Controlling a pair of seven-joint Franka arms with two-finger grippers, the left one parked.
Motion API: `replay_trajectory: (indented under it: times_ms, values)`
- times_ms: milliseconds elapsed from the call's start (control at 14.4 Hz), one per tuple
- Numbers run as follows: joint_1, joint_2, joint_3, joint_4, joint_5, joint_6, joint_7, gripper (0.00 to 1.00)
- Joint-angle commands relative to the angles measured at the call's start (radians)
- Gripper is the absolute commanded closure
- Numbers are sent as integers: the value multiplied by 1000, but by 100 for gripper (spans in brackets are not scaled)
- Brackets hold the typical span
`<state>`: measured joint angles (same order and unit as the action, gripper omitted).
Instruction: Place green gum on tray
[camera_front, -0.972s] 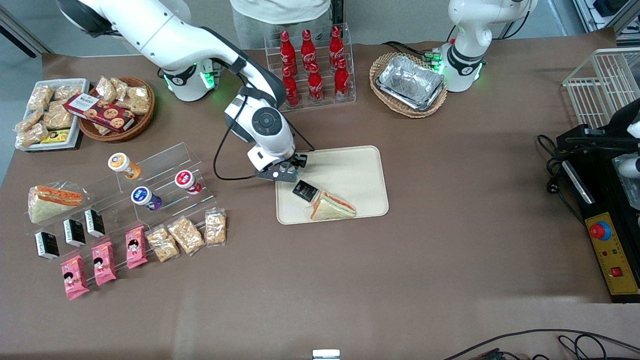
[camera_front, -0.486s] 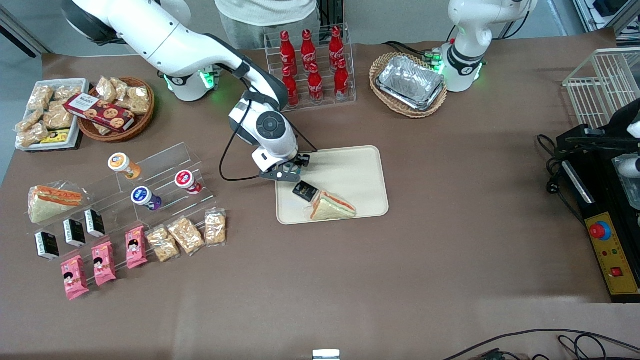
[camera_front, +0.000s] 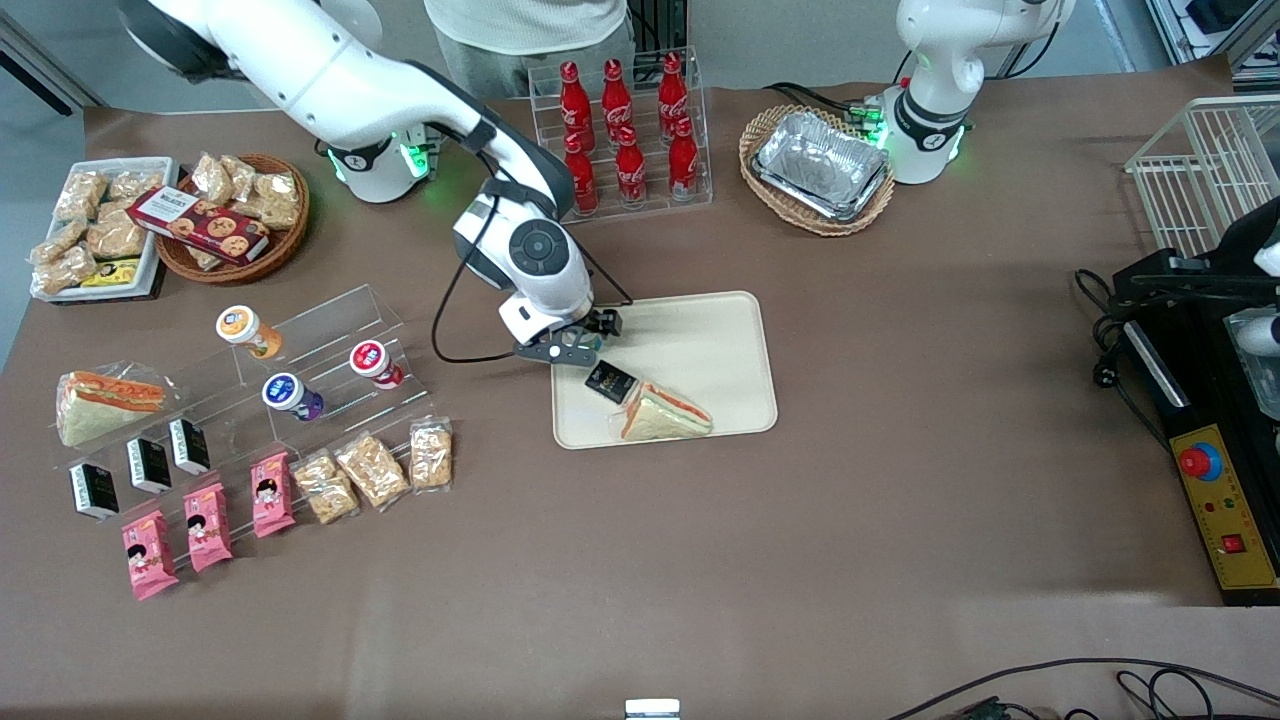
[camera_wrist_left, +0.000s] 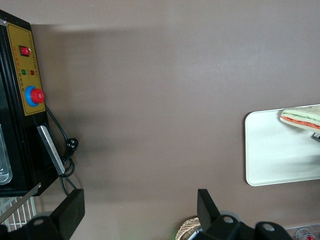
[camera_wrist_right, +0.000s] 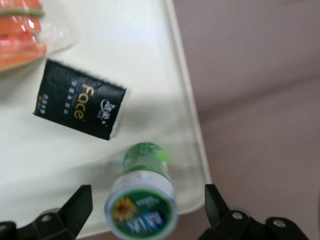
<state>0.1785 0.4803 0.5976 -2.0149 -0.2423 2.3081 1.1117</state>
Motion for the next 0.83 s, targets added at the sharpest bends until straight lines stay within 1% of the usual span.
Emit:
replay_trajectory:
  times_ms: [0, 139, 208, 278, 417, 556, 764]
  values:
    - [-50, -207, 25, 2, 17, -156, -57, 0]
    - [-85, -291, 1, 15, 171, -222, -194, 0]
    - [-83, -334, -63, 21, 222, -272, -278, 0]
    - [-82, -373, -123, 22, 242, -306, -352, 0]
    - [-82, -423, -256, 42, 261, -366, -516, 0]
    - [-82, -427, -404, 112, 265, -453, -683, 0]
    - [-83, -419, -605, 227, 268, -527, -933, 0]
